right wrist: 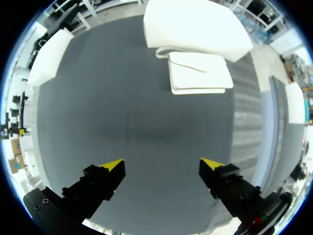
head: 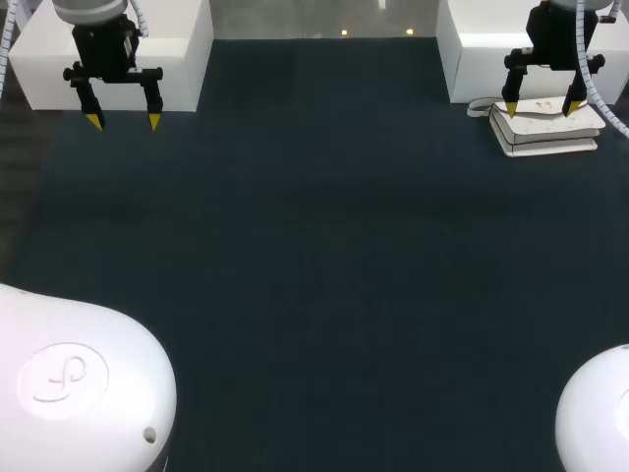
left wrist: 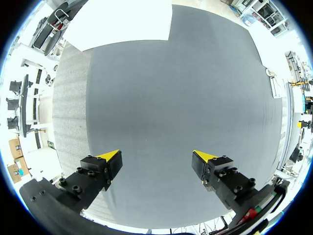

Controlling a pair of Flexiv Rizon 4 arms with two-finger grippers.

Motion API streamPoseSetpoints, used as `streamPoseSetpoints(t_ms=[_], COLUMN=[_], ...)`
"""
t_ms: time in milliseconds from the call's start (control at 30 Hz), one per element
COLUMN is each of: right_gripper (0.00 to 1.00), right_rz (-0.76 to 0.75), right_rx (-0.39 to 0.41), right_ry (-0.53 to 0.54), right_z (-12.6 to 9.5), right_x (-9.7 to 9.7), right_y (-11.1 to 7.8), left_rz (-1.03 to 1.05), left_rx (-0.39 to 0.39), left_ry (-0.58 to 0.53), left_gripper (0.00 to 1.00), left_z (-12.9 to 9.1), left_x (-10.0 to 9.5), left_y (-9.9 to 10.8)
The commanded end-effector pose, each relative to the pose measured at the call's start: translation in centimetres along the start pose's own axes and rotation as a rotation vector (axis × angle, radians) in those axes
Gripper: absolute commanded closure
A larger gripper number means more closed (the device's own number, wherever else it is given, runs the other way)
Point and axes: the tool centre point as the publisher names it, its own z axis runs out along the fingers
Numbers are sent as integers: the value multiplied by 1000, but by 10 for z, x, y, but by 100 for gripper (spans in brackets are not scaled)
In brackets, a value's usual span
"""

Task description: Pick up the bag, open it, inspect its contents, close it, and place it on the opposite side

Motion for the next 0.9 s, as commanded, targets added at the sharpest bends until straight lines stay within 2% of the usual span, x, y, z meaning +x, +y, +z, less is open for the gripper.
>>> streamPoseSetpoints(t_ms=[33, 500, 700, 900], right_gripper=[0, 0, 0, 0], right_rz=[0, 0, -29, -42], right_rx=[2, 2, -10, -24], right_ry=[-2, -2, 40, 76], right_z=[-1, -1, 1, 3], right_x=[1, 1, -4, -30], right_y=[0, 0, 5, 16], left_rz=[-1, -1, 201, 429], left_rx=[0, 0, 56, 136], left_ry=[-2, -2, 54, 163], left_gripper=[0, 0, 0, 0], left_z=[0, 0, 1, 2], left_x=[0, 0, 9, 19], left_y=[0, 0, 1, 5])
